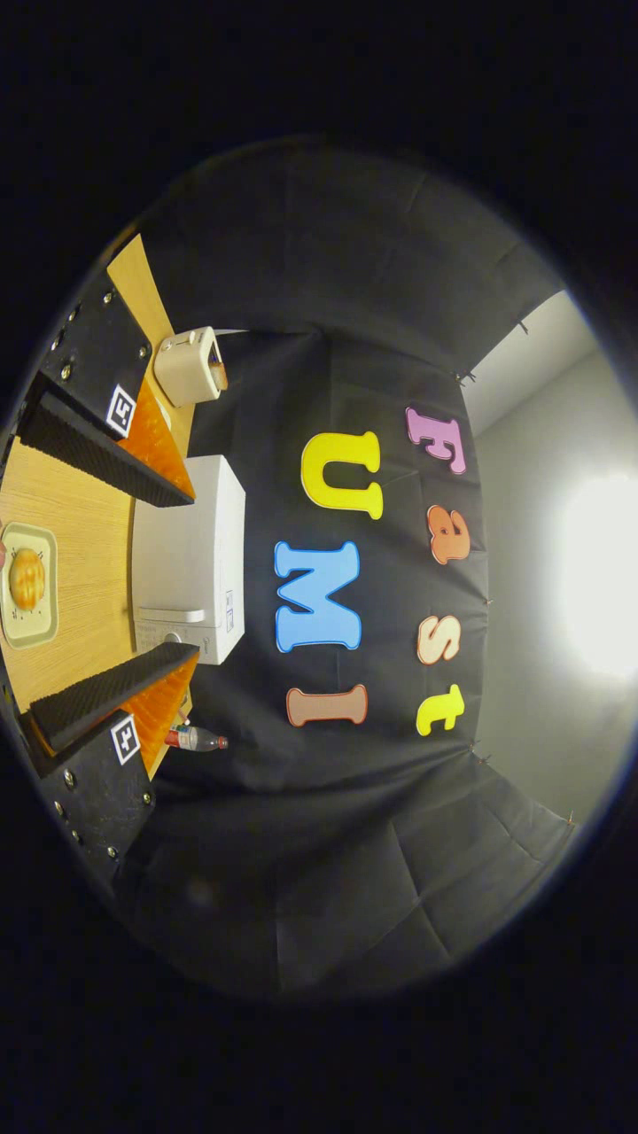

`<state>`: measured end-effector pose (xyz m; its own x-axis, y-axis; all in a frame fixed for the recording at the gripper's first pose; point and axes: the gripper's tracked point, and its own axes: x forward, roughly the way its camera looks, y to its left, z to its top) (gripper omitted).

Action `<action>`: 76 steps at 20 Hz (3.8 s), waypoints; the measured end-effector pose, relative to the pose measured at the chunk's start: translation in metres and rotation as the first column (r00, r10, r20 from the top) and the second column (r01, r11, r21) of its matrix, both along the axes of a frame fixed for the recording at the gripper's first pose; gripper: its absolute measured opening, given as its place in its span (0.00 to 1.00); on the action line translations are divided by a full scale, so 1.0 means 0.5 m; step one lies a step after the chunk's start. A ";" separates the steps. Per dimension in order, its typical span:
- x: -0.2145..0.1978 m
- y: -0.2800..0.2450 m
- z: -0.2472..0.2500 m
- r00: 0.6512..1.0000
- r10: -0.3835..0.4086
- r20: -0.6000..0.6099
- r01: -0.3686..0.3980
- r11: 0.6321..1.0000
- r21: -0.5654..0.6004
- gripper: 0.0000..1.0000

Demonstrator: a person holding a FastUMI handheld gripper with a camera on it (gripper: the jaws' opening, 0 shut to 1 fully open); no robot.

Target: Open the microwave, put the food inside, and close the microwave door.

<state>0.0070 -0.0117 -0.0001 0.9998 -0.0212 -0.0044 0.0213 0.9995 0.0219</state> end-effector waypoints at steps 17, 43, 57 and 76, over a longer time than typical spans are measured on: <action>0.321 -0.127 -0.076 0.998 -0.050 0.035 0.051 0.998 -0.031 0.98; 0.677 -0.174 -0.404 0.983 0.019 -0.182 -0.021 1.000 -0.007 0.73; 0.676 -0.159 -0.410 0.966 0.034 -0.257 -0.041 0.999 -0.020 0.09; 0.540 -0.123 -0.398 0.955 -0.001 -0.296 -0.011 0.999 -0.038 0.01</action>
